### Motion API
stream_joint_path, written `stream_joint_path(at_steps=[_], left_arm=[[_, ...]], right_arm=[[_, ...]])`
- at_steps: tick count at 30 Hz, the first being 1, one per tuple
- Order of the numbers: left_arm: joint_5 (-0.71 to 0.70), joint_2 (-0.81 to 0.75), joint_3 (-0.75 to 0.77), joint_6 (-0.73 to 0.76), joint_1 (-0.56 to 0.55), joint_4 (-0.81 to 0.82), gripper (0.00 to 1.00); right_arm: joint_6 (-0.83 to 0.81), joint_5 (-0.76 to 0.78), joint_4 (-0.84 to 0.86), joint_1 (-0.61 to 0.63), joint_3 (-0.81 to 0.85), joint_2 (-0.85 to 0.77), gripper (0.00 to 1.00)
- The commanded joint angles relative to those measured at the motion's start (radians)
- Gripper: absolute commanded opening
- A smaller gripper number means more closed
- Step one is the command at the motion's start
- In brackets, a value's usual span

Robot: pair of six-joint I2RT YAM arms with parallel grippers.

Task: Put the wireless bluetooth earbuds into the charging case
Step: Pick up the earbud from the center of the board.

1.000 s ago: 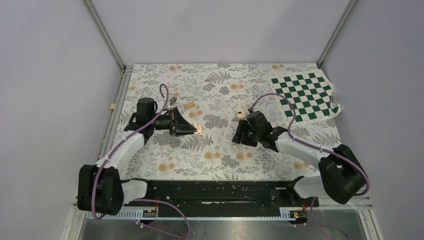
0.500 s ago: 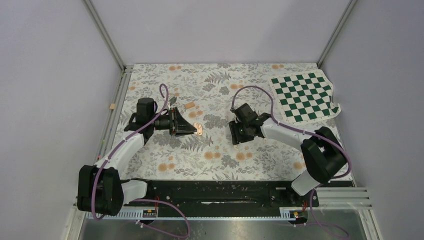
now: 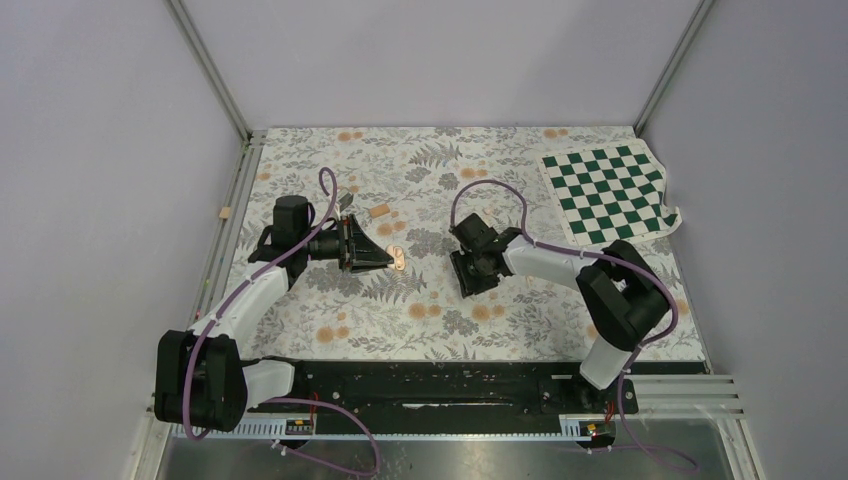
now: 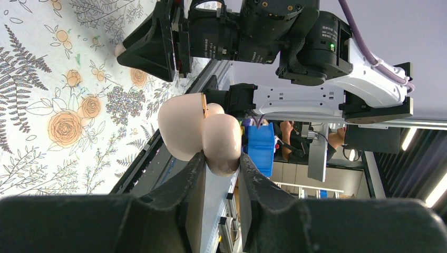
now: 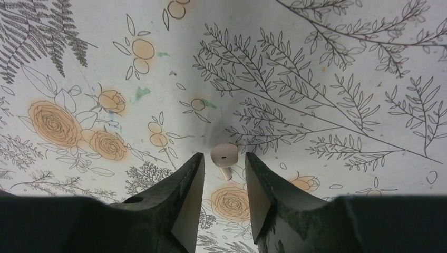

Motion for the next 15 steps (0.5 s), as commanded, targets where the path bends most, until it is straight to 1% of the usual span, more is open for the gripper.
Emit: stream_joint_path(at_steps=[1,3,5,10,13,15], left_arm=[[0.014,-0.027,0.013,0.01,0.004,0.031,0.0],[0.016,-0.03,0.011,0.011,0.005,0.031,0.0],[0.015,-0.033,0.007,0.011,0.004,0.031,0.0],[0.015,-0.035,0.004,0.011,0.004,0.031,0.0],[0.014,-0.035,0.006,0.011,0.004,0.031,0.0],[0.009,-0.033,0.006,0.01,0.004,0.031,0.0]], right_arm=[[0.004,0.053,-0.022,0.004,0.062,0.029,0.41],[0.005,0.062,-0.026,0.004,0.067,0.033,0.36],[0.009,0.064,-0.023,0.004,0.066,0.029,0.29],[0.027,0.05,-0.033,0.004,0.073,0.012,0.2],[0.053,0.058,-0.052,0.002,0.083,-0.019,0.07],[0.075,0.064,-0.059,0.0,0.086,-0.05,0.05]])
